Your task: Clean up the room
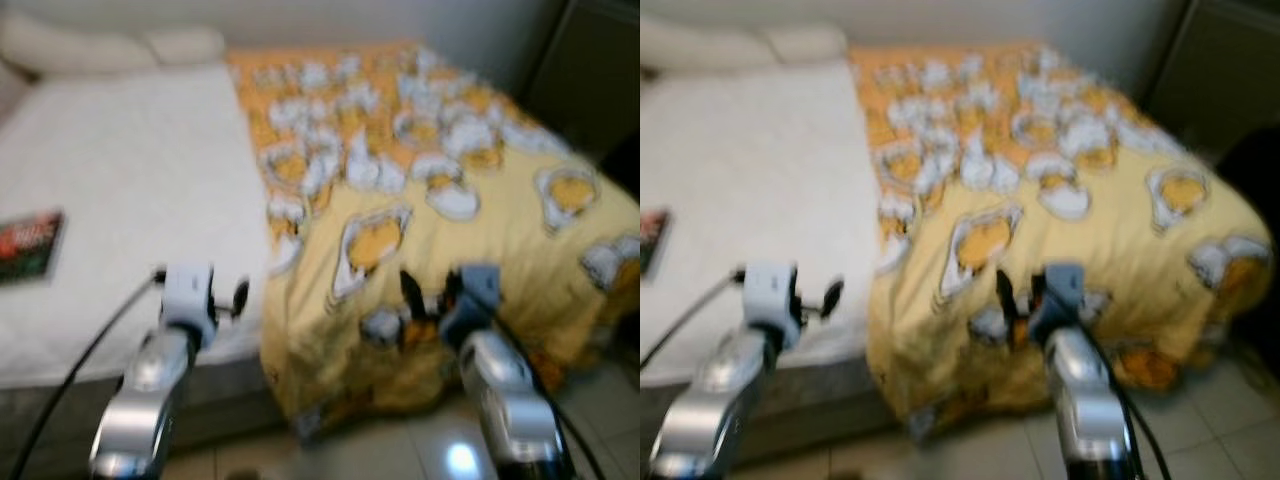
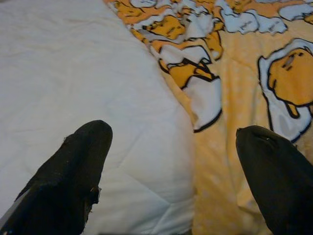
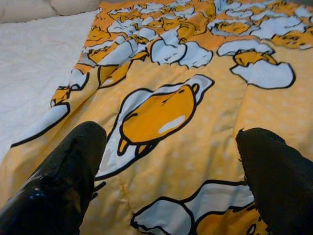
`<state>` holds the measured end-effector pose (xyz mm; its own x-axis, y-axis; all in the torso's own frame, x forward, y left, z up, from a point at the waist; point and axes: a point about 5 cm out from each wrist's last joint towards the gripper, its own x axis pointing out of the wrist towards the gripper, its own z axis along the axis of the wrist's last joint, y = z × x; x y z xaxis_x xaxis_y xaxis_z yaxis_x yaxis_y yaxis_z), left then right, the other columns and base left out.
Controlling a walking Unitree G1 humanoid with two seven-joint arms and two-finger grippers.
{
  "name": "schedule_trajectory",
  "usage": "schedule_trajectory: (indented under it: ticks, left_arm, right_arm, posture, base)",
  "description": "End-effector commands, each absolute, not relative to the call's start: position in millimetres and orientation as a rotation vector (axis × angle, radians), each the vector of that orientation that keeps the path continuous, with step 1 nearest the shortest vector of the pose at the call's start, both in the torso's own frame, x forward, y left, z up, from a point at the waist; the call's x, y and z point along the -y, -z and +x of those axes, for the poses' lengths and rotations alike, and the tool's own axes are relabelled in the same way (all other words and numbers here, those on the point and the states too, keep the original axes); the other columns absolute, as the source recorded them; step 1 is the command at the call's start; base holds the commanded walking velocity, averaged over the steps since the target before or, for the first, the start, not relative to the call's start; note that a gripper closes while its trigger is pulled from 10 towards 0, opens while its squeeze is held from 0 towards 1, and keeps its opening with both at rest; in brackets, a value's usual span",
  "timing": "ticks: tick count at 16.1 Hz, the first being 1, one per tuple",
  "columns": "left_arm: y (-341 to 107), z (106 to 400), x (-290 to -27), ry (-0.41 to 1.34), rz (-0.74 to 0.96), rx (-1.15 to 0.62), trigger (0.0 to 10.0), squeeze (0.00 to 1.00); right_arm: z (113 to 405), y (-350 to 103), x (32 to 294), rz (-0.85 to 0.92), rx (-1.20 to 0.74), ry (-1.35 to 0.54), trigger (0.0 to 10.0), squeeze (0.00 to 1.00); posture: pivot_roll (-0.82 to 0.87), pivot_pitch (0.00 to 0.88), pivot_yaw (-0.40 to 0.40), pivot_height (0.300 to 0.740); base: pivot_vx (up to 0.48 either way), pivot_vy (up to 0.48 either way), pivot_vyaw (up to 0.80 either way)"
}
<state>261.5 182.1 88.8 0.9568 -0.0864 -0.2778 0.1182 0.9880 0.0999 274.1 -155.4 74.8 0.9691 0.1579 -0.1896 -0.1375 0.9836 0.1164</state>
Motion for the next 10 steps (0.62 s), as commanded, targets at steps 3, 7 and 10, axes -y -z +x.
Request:
schedule_trajectory:
  ticks: [3,7,10]
  left_arm:
    - [-91.2,262.4,-184.6,0.096,0.136,-0.247,10.0,0.00]
    - [-99.7,269.3,-187.8,0.072,0.138,-0.221,10.0,0.00]
    - [-98.6,271.3,-188.7,0.049,0.082,-0.246,10.0,0.00]
  right_arm:
    - [276.0,-76.5,149.3,0.076,-0.206,-0.182,10.0,0.00]
    - [277.1,-71.8,149.1,0.071,-0.230,-0.175,10.0,0.00]
    - [277.6,-70.5,152.4,0.105,-0.229,-0.156,10.0,0.00]
  posture:
    - [0.02,0.000,0.007,0.740]
    - [0.03,0.000,0.012,0.740]
    - [0.02,0.000,0.017,0.740]
  base:
    - [0.000,-0.127,0.15]
    - [0.000,-0.480,0.80]
    - [0.000,0.244,0.53]
